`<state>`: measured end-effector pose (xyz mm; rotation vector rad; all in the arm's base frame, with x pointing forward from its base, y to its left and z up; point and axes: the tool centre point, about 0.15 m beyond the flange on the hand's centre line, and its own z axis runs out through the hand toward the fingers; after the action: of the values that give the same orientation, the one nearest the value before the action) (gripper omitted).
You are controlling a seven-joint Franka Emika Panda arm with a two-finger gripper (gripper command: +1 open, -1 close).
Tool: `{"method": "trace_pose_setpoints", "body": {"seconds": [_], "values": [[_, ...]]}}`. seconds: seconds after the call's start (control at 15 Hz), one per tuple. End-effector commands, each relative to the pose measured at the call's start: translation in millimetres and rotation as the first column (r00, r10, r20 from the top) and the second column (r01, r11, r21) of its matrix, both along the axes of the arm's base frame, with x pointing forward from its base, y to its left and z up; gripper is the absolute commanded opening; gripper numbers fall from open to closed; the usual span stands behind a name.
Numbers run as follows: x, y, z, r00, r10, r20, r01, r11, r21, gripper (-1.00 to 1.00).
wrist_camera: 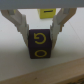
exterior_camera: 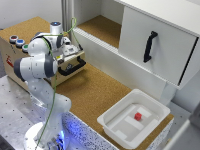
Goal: Put the purple block on top of the drawer
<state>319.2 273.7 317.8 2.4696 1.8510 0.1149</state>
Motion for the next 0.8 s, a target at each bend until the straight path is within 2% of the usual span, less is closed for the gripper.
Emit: {"method": "trace_pose_setpoints", "body": {"seconds": [0.0, 0.4, 0.73], "values": [[-5.3, -2.3, 6.8, 0.999, -0.011, 0.053, 0.010, 1.000, 0.017, -1.00], [13.5, 35.9, 96.8, 1.000, -0.018, 0.004, 0.018, 0.999, 0.049, -1.00], [39.3, 95.6, 164.3, 1.000, -0.014, -0.027, 0.016, 0.998, 0.068, -1.00]]}}
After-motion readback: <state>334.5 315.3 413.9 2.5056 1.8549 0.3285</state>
